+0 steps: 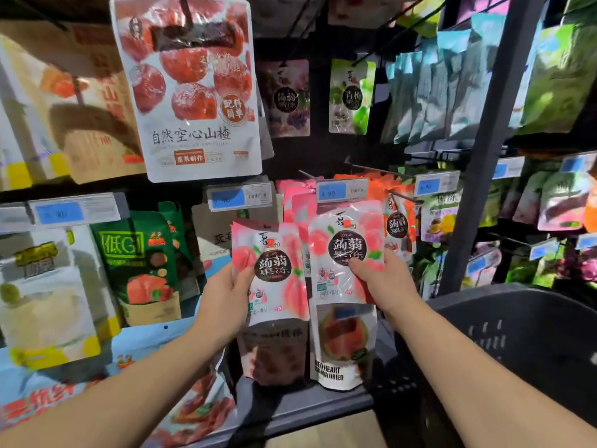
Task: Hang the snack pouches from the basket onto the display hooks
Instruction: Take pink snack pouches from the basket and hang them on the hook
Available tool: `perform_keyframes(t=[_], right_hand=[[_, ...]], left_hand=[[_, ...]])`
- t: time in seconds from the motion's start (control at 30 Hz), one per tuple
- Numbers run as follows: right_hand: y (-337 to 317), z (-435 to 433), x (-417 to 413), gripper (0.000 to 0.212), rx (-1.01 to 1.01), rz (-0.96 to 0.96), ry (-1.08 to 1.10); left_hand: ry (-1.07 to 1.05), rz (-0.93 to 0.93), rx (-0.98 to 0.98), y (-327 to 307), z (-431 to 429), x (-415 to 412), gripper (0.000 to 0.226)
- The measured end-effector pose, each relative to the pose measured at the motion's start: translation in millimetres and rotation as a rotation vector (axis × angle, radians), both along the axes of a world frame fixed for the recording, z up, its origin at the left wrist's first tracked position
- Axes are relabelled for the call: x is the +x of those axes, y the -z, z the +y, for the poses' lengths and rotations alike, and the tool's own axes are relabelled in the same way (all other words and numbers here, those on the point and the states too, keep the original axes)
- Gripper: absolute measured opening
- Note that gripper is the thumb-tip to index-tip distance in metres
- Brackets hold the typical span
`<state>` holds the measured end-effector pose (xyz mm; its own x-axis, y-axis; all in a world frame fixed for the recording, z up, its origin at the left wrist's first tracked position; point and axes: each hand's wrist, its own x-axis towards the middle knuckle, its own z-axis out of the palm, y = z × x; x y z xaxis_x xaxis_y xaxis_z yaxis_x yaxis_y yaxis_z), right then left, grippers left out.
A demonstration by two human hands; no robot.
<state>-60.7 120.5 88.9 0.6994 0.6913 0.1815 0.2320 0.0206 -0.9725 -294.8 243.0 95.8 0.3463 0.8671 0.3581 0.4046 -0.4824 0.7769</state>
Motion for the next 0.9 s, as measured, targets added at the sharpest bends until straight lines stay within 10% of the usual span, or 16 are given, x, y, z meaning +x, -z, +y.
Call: perform_keyframes(t=[0.3,0.4,0.53,0.7,0.9], right_hand=[[-1,28,-9,0.085,0.065,0.084,-0.049],[4,33,-10,0.063,0.115,0.144,-0.034],[10,33,-10,0.092,0.144,0.156,0.003],[14,31,2,0.049,0.158,0.236,-0.045],[11,32,2,0.079,0.164,0.234,-0.024]], left_hand=[[-0.053,-0.101,-0.043,4,13,3,0.046],[-0.053,-0.082,-0.027,6,18,1,0.047],[-0.015,-0.082,-0.025,2,13,3,0.045],[-0.002,-0.116,-0.051,2,14,6,0.047],[0.004,-0.124,-0.076,8,23,6,0.047]])
